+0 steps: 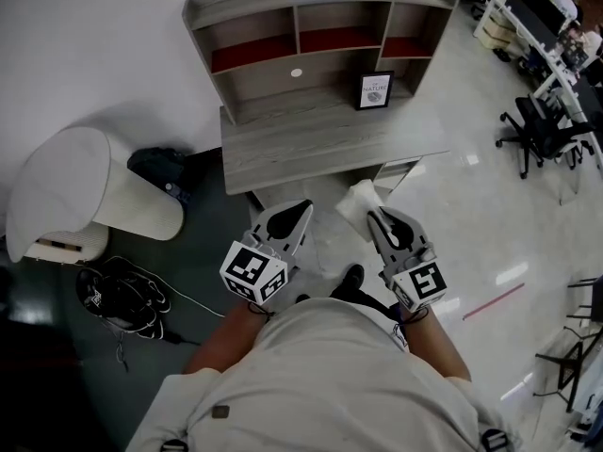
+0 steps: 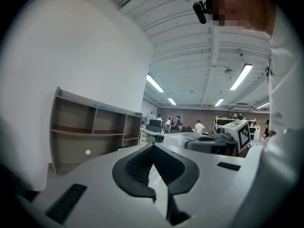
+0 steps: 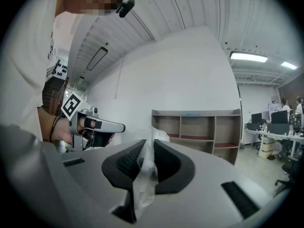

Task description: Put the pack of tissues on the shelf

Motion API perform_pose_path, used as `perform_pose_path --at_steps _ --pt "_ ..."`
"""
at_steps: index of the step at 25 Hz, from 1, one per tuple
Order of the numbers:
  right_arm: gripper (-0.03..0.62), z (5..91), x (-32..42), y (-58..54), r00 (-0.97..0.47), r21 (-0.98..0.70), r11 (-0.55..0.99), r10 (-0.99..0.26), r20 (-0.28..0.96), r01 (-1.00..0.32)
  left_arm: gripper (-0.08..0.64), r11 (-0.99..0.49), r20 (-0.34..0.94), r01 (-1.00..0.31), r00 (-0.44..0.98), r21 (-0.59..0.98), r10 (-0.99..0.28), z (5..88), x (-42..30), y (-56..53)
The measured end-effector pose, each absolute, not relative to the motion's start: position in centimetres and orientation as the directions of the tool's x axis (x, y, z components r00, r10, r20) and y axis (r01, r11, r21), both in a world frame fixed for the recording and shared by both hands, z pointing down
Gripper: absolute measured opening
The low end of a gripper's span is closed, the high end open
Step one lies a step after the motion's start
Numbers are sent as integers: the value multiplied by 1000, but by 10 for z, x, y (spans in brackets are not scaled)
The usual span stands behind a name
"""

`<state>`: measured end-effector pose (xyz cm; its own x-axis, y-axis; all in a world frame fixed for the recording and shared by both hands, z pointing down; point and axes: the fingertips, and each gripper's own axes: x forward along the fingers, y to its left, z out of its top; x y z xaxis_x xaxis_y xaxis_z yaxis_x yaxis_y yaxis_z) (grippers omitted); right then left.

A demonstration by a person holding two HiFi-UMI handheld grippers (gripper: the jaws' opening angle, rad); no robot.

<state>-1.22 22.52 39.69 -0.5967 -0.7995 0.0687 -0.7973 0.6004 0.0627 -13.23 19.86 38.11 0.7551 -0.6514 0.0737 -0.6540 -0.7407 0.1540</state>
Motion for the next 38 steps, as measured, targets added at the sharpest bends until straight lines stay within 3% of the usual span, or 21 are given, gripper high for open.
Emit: perform_pose_path --at_steps 22,38 --pt "63 413 139 140 -635 10 638 -767 90 -770 17 -737 100 -653 757 177 -646 393 27 109" --pt "63 418 143 86 -606 -6 608 -789 103 -794 15 -749 94 -633 773 196 -628 397 29 48"
